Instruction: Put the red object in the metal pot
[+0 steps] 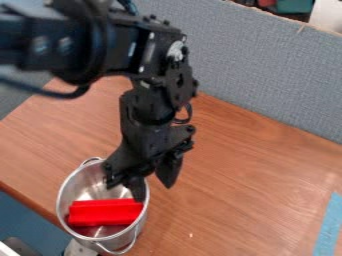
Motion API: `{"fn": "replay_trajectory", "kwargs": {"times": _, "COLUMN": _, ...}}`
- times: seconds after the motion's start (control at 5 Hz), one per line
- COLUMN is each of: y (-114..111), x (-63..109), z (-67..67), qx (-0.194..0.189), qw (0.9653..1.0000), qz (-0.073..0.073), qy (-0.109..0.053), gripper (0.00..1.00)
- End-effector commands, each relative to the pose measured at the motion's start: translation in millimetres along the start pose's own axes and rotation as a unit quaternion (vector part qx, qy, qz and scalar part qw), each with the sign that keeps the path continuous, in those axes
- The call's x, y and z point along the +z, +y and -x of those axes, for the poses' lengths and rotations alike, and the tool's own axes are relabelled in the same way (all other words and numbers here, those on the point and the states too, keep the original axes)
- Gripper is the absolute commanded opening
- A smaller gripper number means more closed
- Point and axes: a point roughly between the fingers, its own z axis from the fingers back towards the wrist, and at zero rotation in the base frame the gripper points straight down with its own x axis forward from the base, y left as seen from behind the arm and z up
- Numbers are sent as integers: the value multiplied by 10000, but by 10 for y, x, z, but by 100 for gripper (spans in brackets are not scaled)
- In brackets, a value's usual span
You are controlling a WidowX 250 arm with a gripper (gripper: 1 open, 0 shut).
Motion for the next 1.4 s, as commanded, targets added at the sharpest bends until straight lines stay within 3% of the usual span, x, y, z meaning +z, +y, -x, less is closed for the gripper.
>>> {"fn": "replay_trajectory", "kwargs": {"times": 0.0, "y": 104, "x": 153, "z": 238, "qx": -115, "qw": 9999, "qz": 65, "qy": -16, "gripper": 100}}
{"fn": "replay_trajectory", "kwargs": {"times": 0.2, "y": 298, "x": 60, "z": -164, "qx": 983, "qw": 9950, "qz": 157, "qy": 17, "gripper": 100}}
{"fn": "replay_trajectory", "kwargs": {"times": 0.4, "y": 473, "x": -79, "z": -487, "qx": 1661, "qw": 9861, "qz": 18, "qy": -3, "gripper": 100}}
{"fn": "replay_trajectory", "kwargs": {"times": 0.6, "y": 398, "x": -48, "z": -443, "qx": 682, "qw": 9975, "qz": 78, "qy": -166, "gripper": 100}}
{"fn": "replay_trajectory", "kwargs": {"times": 0.8, "y": 299, "x": -13, "z": -384, "qx": 148, "qw": 9997, "qz": 116, "qy": -157, "gripper": 100}}
{"fn": "replay_trajectory", "kwargs": {"times": 1.0, "y": 356, "x": 123, "z": -311, "qx": -1100, "qw": 9937, "qz": 131, "qy": -193, "gripper": 100}}
{"fn": "replay_trajectory", "kwargs": {"times": 1.2, "y": 340, "x": 259, "z": -304, "qx": -2329, "qw": 9721, "qz": 110, "qy": -243, "gripper": 100}}
